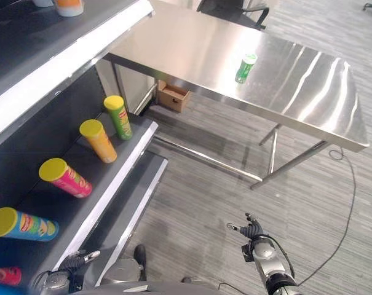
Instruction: Put the goods on the table back onto the shelves and tidy them up.
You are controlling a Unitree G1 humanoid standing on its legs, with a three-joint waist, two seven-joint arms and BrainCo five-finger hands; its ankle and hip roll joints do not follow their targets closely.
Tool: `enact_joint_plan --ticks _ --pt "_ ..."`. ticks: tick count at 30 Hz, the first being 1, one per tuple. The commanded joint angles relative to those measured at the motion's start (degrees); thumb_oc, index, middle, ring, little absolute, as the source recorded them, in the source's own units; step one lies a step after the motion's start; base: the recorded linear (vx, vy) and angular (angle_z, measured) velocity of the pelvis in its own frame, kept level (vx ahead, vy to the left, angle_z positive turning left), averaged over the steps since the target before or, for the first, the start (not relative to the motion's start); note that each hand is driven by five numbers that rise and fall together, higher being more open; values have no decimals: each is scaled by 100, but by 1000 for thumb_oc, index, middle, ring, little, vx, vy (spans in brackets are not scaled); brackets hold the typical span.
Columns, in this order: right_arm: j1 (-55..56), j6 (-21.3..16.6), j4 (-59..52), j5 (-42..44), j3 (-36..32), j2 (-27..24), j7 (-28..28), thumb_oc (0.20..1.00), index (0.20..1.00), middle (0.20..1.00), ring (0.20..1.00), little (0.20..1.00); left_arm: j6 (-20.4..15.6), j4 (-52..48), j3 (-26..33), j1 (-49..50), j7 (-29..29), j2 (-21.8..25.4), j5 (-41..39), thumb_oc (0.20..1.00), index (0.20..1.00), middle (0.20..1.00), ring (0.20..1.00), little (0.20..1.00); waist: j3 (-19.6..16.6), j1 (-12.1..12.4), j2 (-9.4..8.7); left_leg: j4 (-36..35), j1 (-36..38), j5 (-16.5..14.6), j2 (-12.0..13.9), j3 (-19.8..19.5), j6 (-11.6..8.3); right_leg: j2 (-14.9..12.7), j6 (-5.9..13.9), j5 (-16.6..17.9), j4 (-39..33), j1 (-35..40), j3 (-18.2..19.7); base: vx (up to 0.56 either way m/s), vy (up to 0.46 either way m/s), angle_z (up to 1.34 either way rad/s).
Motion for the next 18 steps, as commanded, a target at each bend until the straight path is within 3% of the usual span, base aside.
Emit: enact_joint_plan --ticks 1,2,3,5,6,10,13,15,16,18 --pt "50 -29 -355 -351 -235 -239 -159 1000 1000 1000 1000 1000 -65 -111 -150 281 128 107 -60 1000 1000 1000 1000 1000 -173 165 93 -197 -267 -70 -349 -297 -100 -873 -87 -64 -213 278 -1171 124 -7 -6" --pt "119 -16 -382 -390 -290 -281 -168 1000 1000 1000 1000 1000 -66 -153 -173 288 129 123 -19 1000 1000 1000 1000 1000 -127 152 152 -215 -216 -56 -304 -384 -101 -1061 -309 -180 -474 362 -1470 103 -62 -12" --pt "115 -12 -361 -383 -331 -322 -184 1000 1000 1000 1000 1000 -79 -157 -199 266 123 145 10 1000 1000 1000 1000 1000 -132 160 168 -227 -243 -75 -304 -487 -124 -1156 -368 -119 -823 402 -1544 79 -160 -10" --pt "176 34 -452 -446 -398 -384 -190 1000 1000 1000 1000 1000 -101 -105 -198 252 154 153 119 1000 1000 1000 1000 1000 -219 169 123 -286 -229 -188 -370 -750 -195 -1525 -236 547 -1889 321 -1232 164 -246 38" --pt "288 61 -573 -526 -450 -411 -201 1000 1000 1000 1000 1000 -107 -56 -166 238 201 153 174 1000 1000 1000 1000 1000 -277 131 71 -317 -171 -254 -363 -932 -267 -1768 -99 1083 -2451 206 -1014 212 -279 75" --pt "382 86 -595 -551 -496 -379 -228 1000 1000 1000 1000 1000 -126 5 -106 177 245 213 191 1000 1000 1000 1000 1000 -275 94 -83 -306 32 -368 -257 -1180 -479 -1955 21 1814 -2866 -21 -499 184 -268 71" --pt "365 97 -543 -521 -477 -358 -218 1000 1000 1000 1000 1000 -131 43 -104 138 240 274 176 1000 1000 1000 1000 1000 -269 142 -235 -256 54 -389 -130 -1307 -668 -1910 21 2091 -3066 127 -789 159 -313 55" --pt "392 97 -682 -531 -464 -418 -150 1000 1000 1000 1000 1000 -123 65 -127 110 220 306 193 1000 1000 1000 1000 1000 -320 134 -332 -272 83 -374 162 -1488 -856 -1699 21 1705 -3056 270 -920 236 -474 54" --pt "394 75 -887 -519 -498 -572 -117 1000 1000 1000 1000 1000 -119 90 -143 145 200 283 186 1000 1000 1000 1000 1000 -359 96 -306 -252 43 -329 438 -1593 -982 -1486 21 1450 -3109 375 -1084 248 -494 84" --pt "400 29 -1198 -450 -579 -784 -125 1000 1000 1000 1000 1000 -120 82 -193 161 159 236 157 1000 1000 1000 1000 1000 -384 -2 -200 -255 -50 -208 685 -1708 -1122 -1241 18 1102 -3171 458 -1245 148 -322 51"
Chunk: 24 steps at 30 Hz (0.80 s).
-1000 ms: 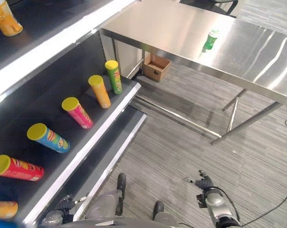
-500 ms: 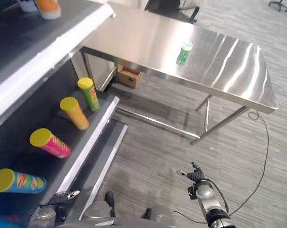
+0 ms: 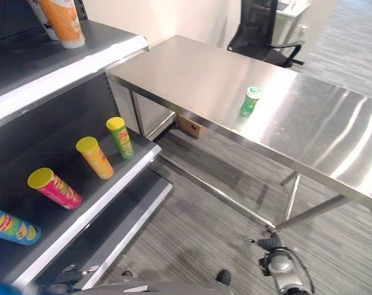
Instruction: Put the goods on the table back onto the shelves and tidy them up.
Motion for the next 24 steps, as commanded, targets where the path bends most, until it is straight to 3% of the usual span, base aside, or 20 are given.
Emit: enact_joint_plan --ticks 1,3,4,10,12,13,15,17,18,19,20,22,24 --pt "-263 -240 -708 -8 -162 -143 -36 1000 1000 1000 1000 1000 -143 54 -102 -407 -33 642 93 1000 1000 1000 1000 1000 251 34 -283 -104 -333 -163 -167 -328 -72 -409 322 -401 311 34 -101 97 -246 19" --pt "-272 -274 -825 17 -180 -232 -57 1000 1000 1000 1000 1000 -148 59 -122 -409 -46 614 84 1000 1000 1000 1000 1000 248 16 -221 -124 -337 -101 -64 -356 -129 -278 246 -514 266 63 -113 76 -209 28" --pt "-286 -334 -1084 107 -241 -369 -78 1000 1000 1000 1000 1000 -153 79 -161 -433 -68 570 40 1000 1000 1000 1000 1000 260 -16 -104 -124 -348 -1 165 -389 -266 11 100 -728 204 101 -92 94 -226 11" --pt "-349 -412 -1366 185 -188 -599 -68 1000 1000 1000 1000 1000 -133 -125 -222 -354 -133 454 -46 1000 1000 1000 1000 1000 432 -32 102 624 -478 181 428 -522 -407 544 -251 -1127 80 339 28 65 -212 -2" --pt "-350 -394 -1394 188 -172 -612 -47 1000 1000 1000 1000 1000 -127 -168 -242 -343 -160 448 -60 1000 1000 1000 1000 1000 473 -43 112 820 -538 292 437 -537 -404 615 -320 -1176 80 380 42 33 -147 -12" --pt "-295 -392 -1474 173 -206 -638 -37 1000 1000 1000 1000 1000 -117 -227 -268 -334 -183 430 -81 1000 1000 1000 1000 1000 567 -71 136 1171 -657 581 521 -395 -368 690 -403 -1252 80 483 13 12 -112 -13" --pt "-306 -354 -1489 175 -196 -620 -26 1000 1000 1000 1000 1000 -95 -275 -286 -341 -203 402 -90 1000 1000 1000 1000 1000 650 -134 145 1351 -712 522 568 -93 -218 726 -471 -1320 80 551 -4 16 -109 -1" --pt "-320 -321 -1519 115 -163 -607 -44 1000 1000 1000 1000 1000 -99 -242 -282 -390 -173 365 -79 1000 1000 1000 1000 1000 736 -62 97 1625 -932 144 227 -150 -100 670 -460 -1326 80 561 74 7 -62 -4" --pt "-322 -321 -1519 115 -165 -606 -44 1000 1000 1000 1000 1000 -99 -241 -282 -394 -173 366 -79 1000 1000 1000 1000 1000 721 -74 84 1624 -961 157 206 -160 -88 652 -454 -1318 80 541 61 22 -42 -12" --pt "-318 -312 -1502 79 -120 -572 -57 1000 1000 1000 1000 1000 -111 -213 -321 -458 -134 313 -60 1000 1000 1000 1000 1000 711 -30 14 1480 -1218 -224 -386 -254 45 605 -423 -1317 80 522 83 24 11 -17" --pt "-330 -300 -1454 -11 -102 -589 -106 1000 1000 1000 1000 1000 -115 -205 -353 -464 -98 302 -31 1000 1000 1000 1000 1000 683 -10 22 1292 -1237 -214 -568 -150 127 619 -402 -1313 80 489 51 46 45 1" --pt "-351 -295 -1556 -56 -138 -541 -126 1000 1000 1000 1000 1000 -100 -207 -393 -432 -140 280 1 1000 1000 1000 1000 1000 580 -32 96 709 -971 -144 -679 129 243 696 -380 -1312 80 461 58 73 108 -5" --pt "-284 -315 -1655 -87 -201 -473 -136 1000 1000 1000 1000 1000 -90 -200 -390 -436 -132 301 34 1000 1000 1000 1000 1000 464 -82 57 411 -814 -61 -768 104 221 642 -373 -1282 99 501 6 97 82 -30"
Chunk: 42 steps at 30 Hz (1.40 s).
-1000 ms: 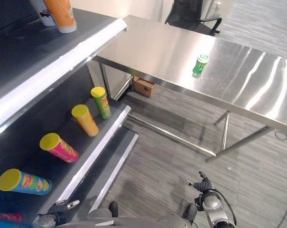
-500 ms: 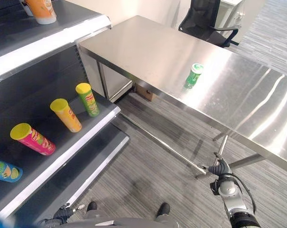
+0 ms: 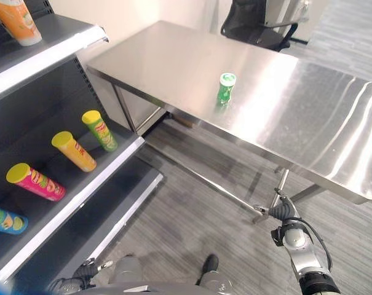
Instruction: Put the goods on the table back onto the shelves and tidy them up.
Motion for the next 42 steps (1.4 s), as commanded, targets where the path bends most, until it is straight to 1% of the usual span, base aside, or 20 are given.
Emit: enact_joint_plan --ticks 1,4,7,15,17,25,27,28,29,30,31,32,33,38,40,41,42 --pt "-169 -159 -454 -105 -147 -42 -106 1000 1000 1000 1000 1000 -97 -37 -67 -146 60 253 54 1000 1000 1000 1000 1000 -171 -25 37 -660 403 -17 349 -117 94 277 283 -972 117 692 -65 57 51 -24" --pt "-119 -178 -663 -113 -192 -37 -77 1000 1000 1000 1000 1000 -88 -67 -38 -133 80 279 53 1000 1000 1000 1000 1000 -258 -67 29 -876 550 12 300 -58 115 218 309 -962 148 707 -65 85 83 20" --pt "-89 -170 -949 -216 -205 -84 8 1000 1000 1000 1000 1000 -86 -132 35 -100 100 308 27 1000 1000 1000 1000 1000 -337 -85 29 -1176 833 38 261 42 156 94 369 -951 246 737 -38 82 95 0" --pt "169 -198 -1402 -225 -382 -63 145 1000 1000 1000 1000 1000 -61 -31 128 -65 69 274 93 1000 1000 1000 1000 1000 -370 -153 -20 -1245 959 -27 213 146 209 -50 484 -881 315 750 -38 29 65 2" --pt "388 -239 -1575 -163 -574 -18 155 1000 1000 1000 1000 1000 -38 102 108 -51 53 251 209 1000 1000 1000 1000 1000 -392 -218 -50 -1258 986 -72 175 197 259 -133 541 -835 363 703 -1 6 91 -5" --pt "604 -99 -1212 -290 -547 119 263 1000 1000 1000 1000 1000 -15 92 170 -79 36 303 213 1000 1000 1000 1000 1000 -388 -271 -119 -1270 954 -125 79 278 338 -283 653 -715 454 542 45 -14 62 -10" --pt "684 -127 -1244 -146 -449 183 473 1000 1000 1000 1000 1000 -13 86 162 -109 23 367 279 1000 1000 1000 1000 1000 -379 -281 -151 -1274 951 -154 21 295 371 -360 698 -669 499 504 53 -13 64 -14" --pt "684 -127 -1244 -144 -449 184 476 1000 1000 1000 1000 1000 -13 86 163 -109 22 369 279 1000 1000 1000 1000 1000 -380 -282 -156 -1273 950 -154 17 295 374 -366 701 -670 503 501 54 -32 76 -5" --pt "659 -179 -1316 -72 -210 132 762 1000 1000 1000 1000 1000 -38 45 141 -136 -31 447 345 1000 1000 1000 1000 1000 -365 -253 -187 -1270 942 -173 -16 295 386 -442 732 -642 563 476 16 -28 48 -1" --pt "638 -185 -1370 -85 -97 89 882 1000 1000 1000 1000 1000 -42 19 148 -143 -66 488 356 1000 1000 1000 1000 1000 -362 -238 -207 -1268 939 -182 -35 292 392 -469 748 -628 575 474 -2 -28 46 -3" --pt "637 -185 -1370 -85 -96 89 882 1000 1000 1000 1000 1000 -42 19 149 -143 -66 488 356 1000 1000 1000 1000 1000 -362 -239 -207 -1268 939 -182 -35 291 392 -469 748 -629 575 474 -2 -20 42 -1" --pt "503 -226 -1500 -117 144 41 1011 1000 1000 1000 1000 1000 -53 0 149 -170 -75 543 371 1000 1000 1000 1000 1000 -353 -212 -222 -1259 929 -192 -57 287 404 -508 770 -594 589 461 -15 -21 41 4" --pt "442 -250 -1639 -155 219 15 1044 1000 1000 1000 1000 1000 -58 -9 156 -189 -83 564 388 1000 1000 1000 1000 1000 -352 -200 -231 -1257 931 -198 -69 288 411 -524 786 -582 596 463 -29 -24 53 4" --pt "191 -451 -2581 -28 318 -183 1233 1000 1000 1000 1000 1000 -122 -53 202 -180 -88 573 419 1000 1000 1000 1000 1000 -373 -146 -241 -1244 933 -230 -127 287 450 -599 824 -544 624 452 -63 -3 38 5" --pt "38 -537 -3016 113 319 -388 1388 1000 1000 1000 1000 1000 -150 -49 196 -166 -133 585 484 1000 1000 1000 1000 1000 -385 -121 -240 -1242 948 -246 -145 286 460 -635 838 -523 642 457 -76 0 45 9" --pt "-149 -613 -3340 169 321 -637 1452 1000 1000 1000 1000 1000 -177 -48 171 -151 -183 578 529 1000 1000 1000 1000 1000 -403 -95 -245 -1236 952 -258 -165 277 469 -669 852 -506 652 470 -108 -4 50 5" --pt "-228 -655 -3503 229 286 -707 1467 1000 1000 1000 1000 1000 -189 -51 166 -137 -188 580 543 1000 1000 1000 1000 1000 -415 -88 -253 -1235 953 -258 -177 279 473 -680 861 -496 656 475 -128 -5 49 2"
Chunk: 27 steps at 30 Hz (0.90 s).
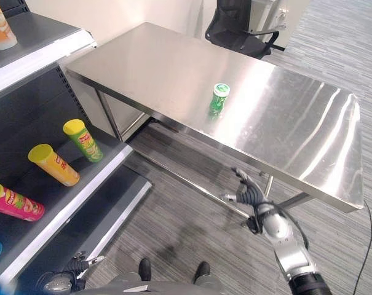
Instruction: Put the goods on the table back onto the shelves and tidy them up.
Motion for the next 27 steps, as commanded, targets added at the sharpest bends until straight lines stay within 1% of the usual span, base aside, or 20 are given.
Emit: enact_joint_plan --ticks 1,6,9,10,12,14,15,16,17,18,20,21,22,23,24,25,26,27 --pt "-415 -481 -319 400 -204 -378 32 1000 1000 1000 1000 1000 -192 236 -68 -311 -56 166 258 1000 1000 1000 1000 1000 -11 165 -54 66 2 -421 -2 -12 -179 -733 657 -419 625 159 -239 1 35 4" --pt "-685 -654 -677 476 -444 -520 -125 1000 1000 1000 1000 1000 -230 237 -71 -265 -71 101 234 1000 1000 1000 1000 1000 -56 187 -43 69 19 -463 -52 -31 -135 -799 691 -366 667 136 -259 4 43 0" --pt "-797 -682 -656 351 -623 -452 -368 1000 1000 1000 1000 1000 -229 272 -55 -230 -54 45 216 1000 1000 1000 1000 1000 -75 205 -40 62 39 -487 -94 -39 -95 -842 713 -319 692 119 -236 12 44 -1" --pt "-799 -682 -655 349 -622 -451 -370 1000 1000 1000 1000 1000 -230 273 -55 -231 -54 46 216 1000 1000 1000 1000 1000 -74 208 -42 63 39 -487 -95 -37 -94 -843 713 -319 693 118 -234 20 53 0" --pt "-833 -627 -515 -76 -808 -403 -743 1000 1000 1000 1000 1000 -221 255 -35 -196 -10 -2 175 1000 1000 1000 1000 1000 -81 228 -38 68 45 -512 -154 -68 -39 -894 744 -261 753 92 -200 35 100 0" --pt "-876 -494 -236 -293 -947 -333 -1021 1000 1000 1000 1000 1000 -194 228 -12 -155 29 -27 110 1000 1000 1000 1000 1000 -71 271 -16 63 107 -579 -224 -96 67 -1011 750 -314 1161 -77 -103 55 168 -4" --pt "-938 -388 -80 -399 -1008 -312 -1161 1000 1000 1000 1000 1000 -160 183 3 -125 35 -11 54 1000 1000 1000 1000 1000 -4 320 11 62 194 -636 -265 -107 170 -1128 741 -318 1742 -306 14 73 169 -19" --pt "-968 -335 -15 -484 -1022 -341 -1232 1000 1000 1000 1000 1000 -137 147 2 -98 20 1 26 1000 1000 1000 1000 1000 70 337 28 73 273 -678 -280 -127 233 -1180 729 -293 2153 -418 115 89 210 -32" --pt "-1007 -285 27 -493 -1108 -342 -1323 1000 1000 1000 1000 1000 -115 154 14 -79 40 39 1 1000 1000 1000 1000 1000 177 318 89 63 402 -704 -291 -163 318 -1200 721 -210 2844 -725 366 127 157 -44" --pt "-994 -242 25 -537 -1226 -368 -1379 1000 1000 1000 1000 1000 -112 120 39 -46 64 59 -18 1000 1000 1000 1000 1000 202 305 133 42 545 -780 -306 -219 327 -1184 701 -185 2945 -924 575 153 89 -25" --pt "-1110 -217 -18 -469 -1398 -493 -1515 1000 1000 1000 1000 1000 -135 114 11 -96 92 58 -52 1000 1000 1000 1000 1000 241 280 145 37 546 -818 -345 -408 244 -1177 680 -69 2000 -902 774 160 -93 12" --pt "-1166 -204 -9 -427 -1502 -588 -1592 1000 1000 1000 1000 1000 -147 108 8 -123 104 64 -57 1000 1000 1000 1000 1000 227 239 121 31 545 -862 -353 -556 167 -1143 719 124 1117 -914 979 200 -197 42" --pt "-1183 -184 -22 -466 -1598 -669 -1657 1000 1000 1000 1000 1000 -141 113 28 -143 97 63 -66 1000 1000 1000 1000 1000 225 183 107 28 577 -898 -336 -672 111 -1119 797 370 661 -1084 1226 173 -162 43" --pt "-1179 -182 -26 -466 -1601 -670 -1657 1000 1000 1000 1000 1000 -141 113 26 -143 97 63 -66 1000 1000 1000 1000 1000 219 187 115 28 574 -903 -327 -669 109 -1107 795 384 635 -1076 1222 161 -114 51" --pt "-1166 -178 -38 -492 -1642 -685 -1704 1000 1000 1000 1000 1000 -140 115 33 -163 107 62 -68 1000 1000 1000 1000 1000 218 162 118 28 602 -928 -295 -712 84 -1069 811 467 485 -1169 1342 204 -133 53" --pt "-1134 -182 -75 -556 -1722 -758 -1762 1000 1000 1000 1000 1000 -138 104 33 -197 105 88 -49 1000 1000 1000 1000 1000 220 106 81 28 683 -977 -253 -838 20 -974 811 572 355 -1292 1541 202 -133 61" --pt "-1127 -180 -80 -556 -1727 -756 -1760 1000 1000 1000 1000 1000 -138 103 30 -196 104 89 -49 1000 1000 1000 1000 1000 220 106 86 28 686 -980 -247 -841 19 -968 811 573 349 -1283 1534 350 -242 80" --pt "-925 -175 -152 -672 -2020 -792 -1860 1000 1000 1000 1000 1000 -159 87 -16 -259 94 103 26 1000 1000 1000 1000 1000 163 8 -60 28 786 -1077 -258 -1153 -17 -804 811 567 320 -1146 1792 218 -151 81"
